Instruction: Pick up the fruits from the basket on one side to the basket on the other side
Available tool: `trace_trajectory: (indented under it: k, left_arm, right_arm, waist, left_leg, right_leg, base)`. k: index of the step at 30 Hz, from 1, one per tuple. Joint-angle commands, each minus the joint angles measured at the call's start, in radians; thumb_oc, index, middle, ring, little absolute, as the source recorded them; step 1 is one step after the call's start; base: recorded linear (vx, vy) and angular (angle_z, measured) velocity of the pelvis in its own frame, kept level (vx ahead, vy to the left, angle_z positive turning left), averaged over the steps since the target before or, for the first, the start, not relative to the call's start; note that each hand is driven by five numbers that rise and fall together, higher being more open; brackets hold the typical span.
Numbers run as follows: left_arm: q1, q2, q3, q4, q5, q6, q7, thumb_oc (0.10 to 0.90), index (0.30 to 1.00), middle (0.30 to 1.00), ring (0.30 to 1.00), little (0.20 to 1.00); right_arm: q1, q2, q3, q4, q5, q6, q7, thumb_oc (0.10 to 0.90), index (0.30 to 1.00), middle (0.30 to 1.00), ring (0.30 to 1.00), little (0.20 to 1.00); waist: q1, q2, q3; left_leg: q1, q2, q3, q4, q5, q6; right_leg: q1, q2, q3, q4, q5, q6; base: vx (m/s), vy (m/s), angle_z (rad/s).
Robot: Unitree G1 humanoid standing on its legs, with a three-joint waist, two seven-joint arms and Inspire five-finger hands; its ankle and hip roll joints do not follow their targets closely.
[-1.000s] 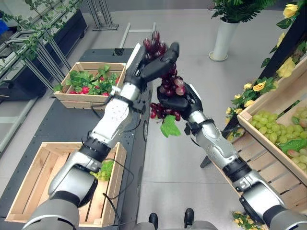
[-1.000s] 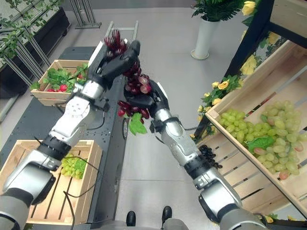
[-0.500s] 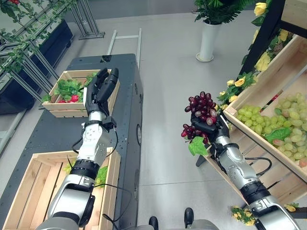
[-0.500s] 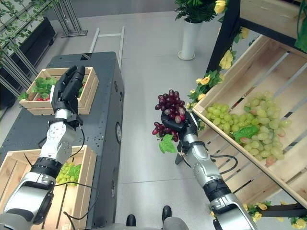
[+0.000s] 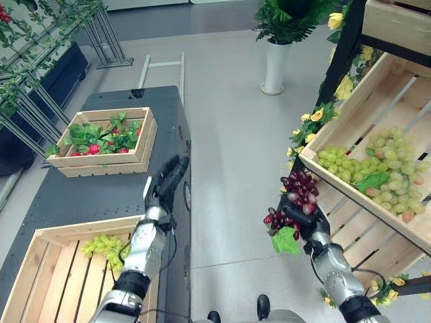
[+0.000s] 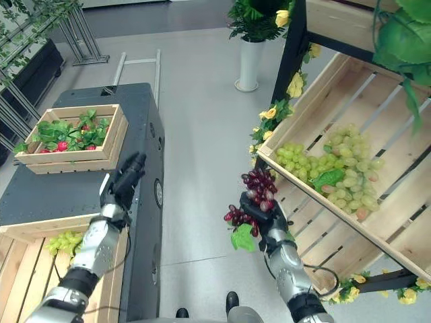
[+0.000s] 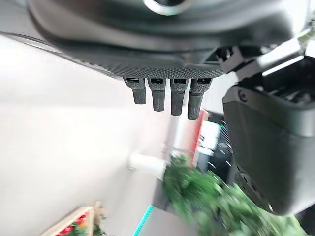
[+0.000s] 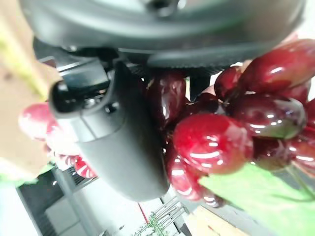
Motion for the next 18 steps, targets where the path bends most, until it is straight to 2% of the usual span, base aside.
trace_trajectory:
  k: [1,7,14,18]
  left_arm:
    - [-0.040,0.006,-0.010,0.054,0.047,-0.109,-0.009,0.800,0.900,0.900,0.900,0.900]
    - [0.045,-0.043,-0.016,0.095,0.022,-0.083,-0.043,0.800,0.900,0.900,0.900,0.900]
    - [0.104,-0.063,-0.049,0.113,0.050,-0.051,-0.045,0.800,0.900,0.900,0.900,0.900]
    - [0.111,-0.079,-0.055,0.127,-0.005,-0.038,-0.024,0.800,0.900,0.900,0.900,0.900]
  right_arm:
    - [-0.051,0.032,-0.016,-0.039,0.068,-0.054,0.155,0.400,0.300,0.300,0.300,0.300]
    - [-0.011,0.055,-0.012,-0.005,0.061,-0.015,0.154,0.400,0.300,0.300,0.300,0.300]
    - [0.015,0.066,-0.018,0.002,0.047,-0.033,0.119,0.400,0.300,0.300,0.300,0.300]
    - [0.016,0.069,-0.015,-0.001,0.032,-0.045,0.079,0.400,0.300,0.300,0.300,0.300]
  waist:
    - [-0.014,-0.021,-0.101]
    - [-0.014,-0.034,-0.085]
    - [-0.020,-0.046,-0.064]
    - [-0.026,-0.054,-0.040]
  left_leg:
    - [-0.048,-0.071,0.018,0.009,-0.074,0.039]
    - [-0.044,-0.069,0.032,0.009,-0.076,0.041]
    - [-0.047,-0.068,0.055,0.009,-0.077,0.046]
    - [-0.063,-0.066,0.069,0.009,-0.074,0.050]
  right_leg:
    - [0.021,0.011,0.011,0.003,-0.067,0.011]
    - [0.018,0.014,0.020,0.003,-0.058,0.012]
    - [0.004,0.019,0.041,0.003,-0.041,0.018]
    - [-0.020,0.020,0.056,0.003,-0.029,0.021]
  base:
    - [0.00,0.000,-0.04]
    - [0.02,0.003,-0.08]
    - [0.02,0.002,-0.07]
    - [-0.01,-0.002,-0.15]
